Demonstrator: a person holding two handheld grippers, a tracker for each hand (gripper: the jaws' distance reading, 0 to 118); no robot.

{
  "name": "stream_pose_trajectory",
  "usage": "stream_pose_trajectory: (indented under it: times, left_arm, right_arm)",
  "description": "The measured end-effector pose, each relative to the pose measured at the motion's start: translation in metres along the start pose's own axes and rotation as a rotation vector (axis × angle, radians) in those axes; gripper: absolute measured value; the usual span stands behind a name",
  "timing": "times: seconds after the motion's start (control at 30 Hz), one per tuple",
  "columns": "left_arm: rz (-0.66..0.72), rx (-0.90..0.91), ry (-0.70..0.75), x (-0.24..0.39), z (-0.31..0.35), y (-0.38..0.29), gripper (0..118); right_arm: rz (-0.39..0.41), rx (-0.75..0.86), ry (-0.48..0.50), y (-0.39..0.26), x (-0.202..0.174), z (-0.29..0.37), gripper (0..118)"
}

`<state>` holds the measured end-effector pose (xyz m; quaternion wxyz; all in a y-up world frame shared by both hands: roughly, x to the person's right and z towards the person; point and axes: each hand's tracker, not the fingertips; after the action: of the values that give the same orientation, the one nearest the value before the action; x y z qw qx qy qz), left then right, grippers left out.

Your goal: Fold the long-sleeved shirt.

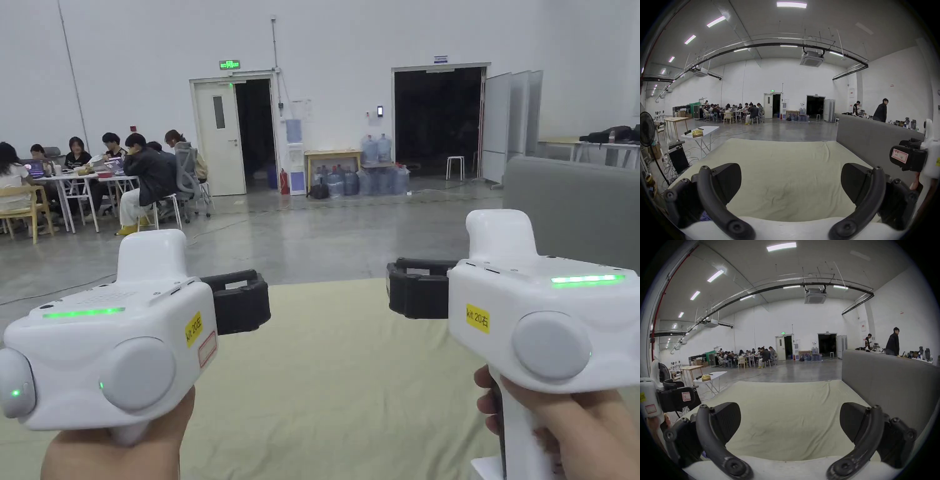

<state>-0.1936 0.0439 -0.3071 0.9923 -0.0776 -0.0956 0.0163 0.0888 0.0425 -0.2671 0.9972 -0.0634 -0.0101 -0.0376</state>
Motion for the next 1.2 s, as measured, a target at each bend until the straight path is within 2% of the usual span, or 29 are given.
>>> stream_pose_trajectory:
  times: [0.4, 0.83, 1.03, 1.2]
  left_arm:
    - [0.003, -0.024, -0.013, -0.003, 0.002, -0.001, 117]
    - [0.001, -0.022, -0.025, -0.004, 0.004, -0.002, 117]
    - [0.014, -0.029, -0.021, -0.007, 0.006, -0.004, 117]
    - [0.015, -0.027, -0.019, -0.008, 0.007, -0.004, 117]
  right_arm:
    - [-0.05, 0.005, 0.025, 0.001, 0.0, 0.002, 118]
    - [-0.053, -0.007, 0.016, -0.005, -0.005, 0.002, 118]
    - [-0.045, -0.017, 0.005, -0.007, -0.006, 0.0, 118]
    - [0.001, -0.008, -0.051, -0.009, -0.011, -0.002, 118]
